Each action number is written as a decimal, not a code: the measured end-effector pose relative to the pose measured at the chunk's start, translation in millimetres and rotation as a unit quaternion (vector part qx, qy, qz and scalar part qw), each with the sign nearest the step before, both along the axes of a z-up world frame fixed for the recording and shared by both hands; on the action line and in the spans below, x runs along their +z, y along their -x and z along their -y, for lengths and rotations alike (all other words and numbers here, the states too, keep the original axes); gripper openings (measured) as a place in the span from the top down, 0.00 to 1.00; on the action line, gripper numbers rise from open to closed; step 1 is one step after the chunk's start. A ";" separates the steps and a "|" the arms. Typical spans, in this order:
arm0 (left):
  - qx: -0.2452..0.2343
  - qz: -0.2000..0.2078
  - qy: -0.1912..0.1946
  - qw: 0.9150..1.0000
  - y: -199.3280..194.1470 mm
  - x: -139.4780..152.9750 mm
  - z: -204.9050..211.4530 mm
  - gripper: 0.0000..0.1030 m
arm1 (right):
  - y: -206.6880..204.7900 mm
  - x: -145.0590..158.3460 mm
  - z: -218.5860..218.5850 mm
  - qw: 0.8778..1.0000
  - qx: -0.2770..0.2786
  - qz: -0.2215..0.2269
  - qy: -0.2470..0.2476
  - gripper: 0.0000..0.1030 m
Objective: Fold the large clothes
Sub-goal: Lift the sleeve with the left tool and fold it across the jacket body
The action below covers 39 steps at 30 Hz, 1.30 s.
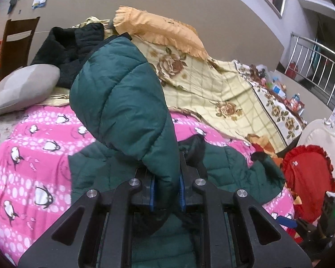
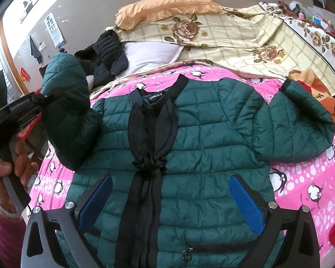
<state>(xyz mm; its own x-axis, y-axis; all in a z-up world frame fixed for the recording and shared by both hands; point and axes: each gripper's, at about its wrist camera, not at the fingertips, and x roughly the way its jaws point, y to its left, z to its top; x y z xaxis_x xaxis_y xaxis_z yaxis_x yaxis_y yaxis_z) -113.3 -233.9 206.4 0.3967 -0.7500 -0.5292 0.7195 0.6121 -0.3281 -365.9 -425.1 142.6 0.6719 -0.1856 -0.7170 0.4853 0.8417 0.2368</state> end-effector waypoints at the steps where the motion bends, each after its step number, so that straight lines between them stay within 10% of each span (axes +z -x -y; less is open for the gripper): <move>1: -0.004 -0.001 -0.002 1.000 2.8 -2.2 3.4 0.86 | 1.2 -0.8 0.9 1.000 -0.001 0.000 -0.001 0.00; 39: -0.117 -0.086 -0.123 0.982 64.1 -118.8 101.7 0.74 | 35.8 -24.3 27.8 0.998 -0.048 -0.004 -0.044 0.00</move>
